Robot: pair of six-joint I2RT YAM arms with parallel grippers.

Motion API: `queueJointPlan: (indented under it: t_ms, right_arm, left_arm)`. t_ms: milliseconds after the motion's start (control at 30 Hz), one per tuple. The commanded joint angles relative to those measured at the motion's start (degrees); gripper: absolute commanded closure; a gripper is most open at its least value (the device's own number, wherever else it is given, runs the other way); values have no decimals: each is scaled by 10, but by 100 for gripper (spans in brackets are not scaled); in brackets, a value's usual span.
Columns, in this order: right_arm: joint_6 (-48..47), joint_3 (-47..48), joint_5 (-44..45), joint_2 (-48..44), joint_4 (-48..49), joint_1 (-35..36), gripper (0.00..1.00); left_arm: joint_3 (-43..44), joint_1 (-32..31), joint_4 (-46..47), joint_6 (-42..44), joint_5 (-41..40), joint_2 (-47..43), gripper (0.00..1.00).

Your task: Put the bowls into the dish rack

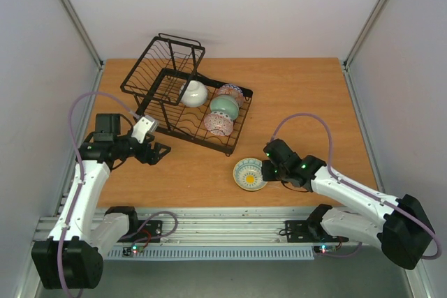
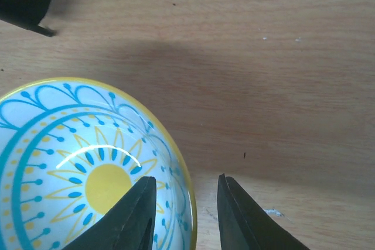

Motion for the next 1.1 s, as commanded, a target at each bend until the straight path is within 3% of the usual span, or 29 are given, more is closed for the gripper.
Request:
queueJointPlan:
  t_ms: [0,367,567,1067]
  right_arm:
    - [-2,-7,3,4,12,-2,70]
    - [-6,-8,-9,6,20,-2,82]
    - [-9,-7,-11,4,14,-2,98]
    - [-62,63,33,-70,-76,-2,99]
  left_arm:
    - [-4,-1,11,3,4,-3,14]
    - [-4,-1,11,3,5,-3,14]
    - [-4,-1,12,3,5,-3,13]
    - [-4,-1,13,2,3,-1,13]
